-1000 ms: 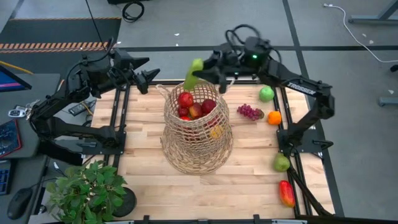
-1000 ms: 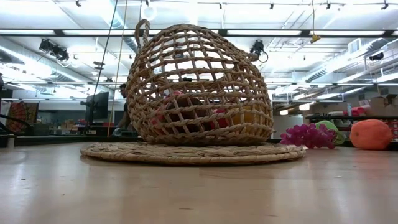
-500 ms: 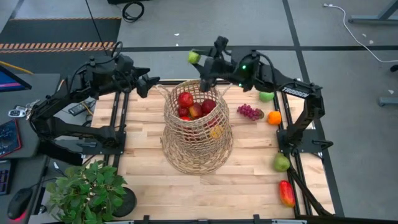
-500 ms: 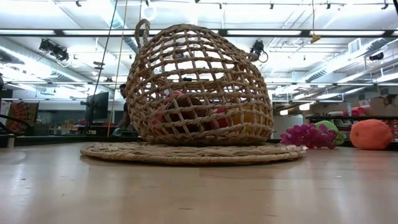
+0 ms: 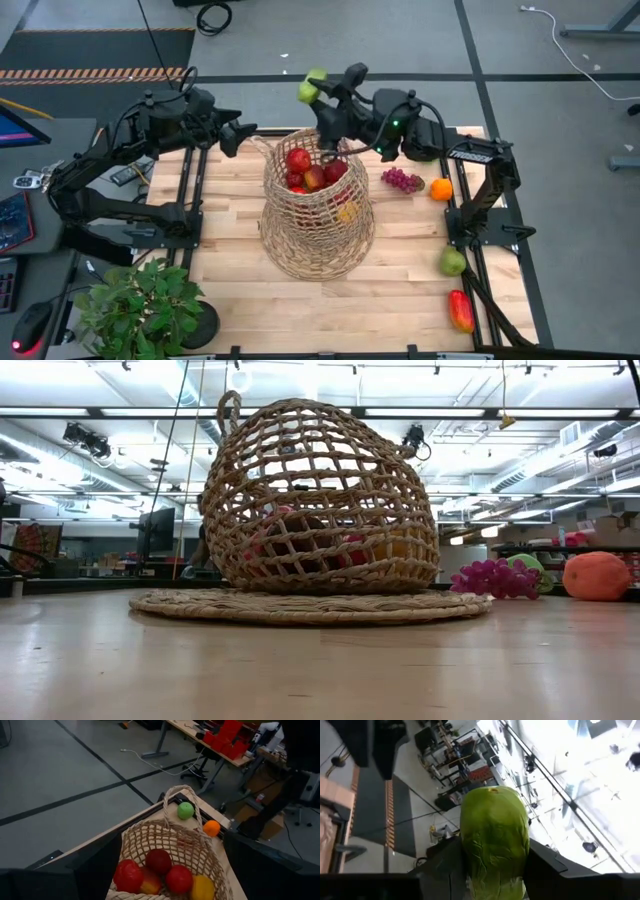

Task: Build produce basket
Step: Put the cucumber into the brown basket

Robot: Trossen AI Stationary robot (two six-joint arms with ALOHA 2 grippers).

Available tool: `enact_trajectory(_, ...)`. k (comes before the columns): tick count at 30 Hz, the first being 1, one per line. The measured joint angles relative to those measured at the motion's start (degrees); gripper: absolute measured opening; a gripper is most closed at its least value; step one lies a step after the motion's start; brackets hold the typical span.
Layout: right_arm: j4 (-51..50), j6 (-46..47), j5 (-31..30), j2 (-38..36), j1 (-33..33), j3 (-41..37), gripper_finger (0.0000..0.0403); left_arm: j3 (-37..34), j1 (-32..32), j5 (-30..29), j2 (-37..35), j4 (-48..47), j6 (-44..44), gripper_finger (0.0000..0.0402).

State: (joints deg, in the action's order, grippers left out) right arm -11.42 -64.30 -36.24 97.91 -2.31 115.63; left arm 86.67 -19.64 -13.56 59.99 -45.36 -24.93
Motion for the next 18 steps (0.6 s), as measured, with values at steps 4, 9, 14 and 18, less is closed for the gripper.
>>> enact_trajectory(4, 0.22, 13.14, -0.02, 0.02, -2.23, 0.00, 0.0162, 0.00, 0.00, -0.02, 0.00, 0.02, 0.00, 0.0357)
enact_trajectory(9, -3.36, 37.60, 10.60, -0.42, -7.86, -0.02, 0.0162, 0.00, 0.00, -0.02, 0.00, 0.02, -1.05, 0.0357)
enact_trajectory(14, -6.43, 61.59, 34.71, -0.41, -15.08, -0.02, 0.0162, 0.00, 0.00, -0.04, 0.00, 0.04, -3.59, 0.0357)
enact_trajectory(18, -7.03, 79.67, 50.14, 0.82, -20.51, -0.11, 0.0162, 0.00, 0.00, -0.04, 0.00, 0.05, -4.57, 0.0357)
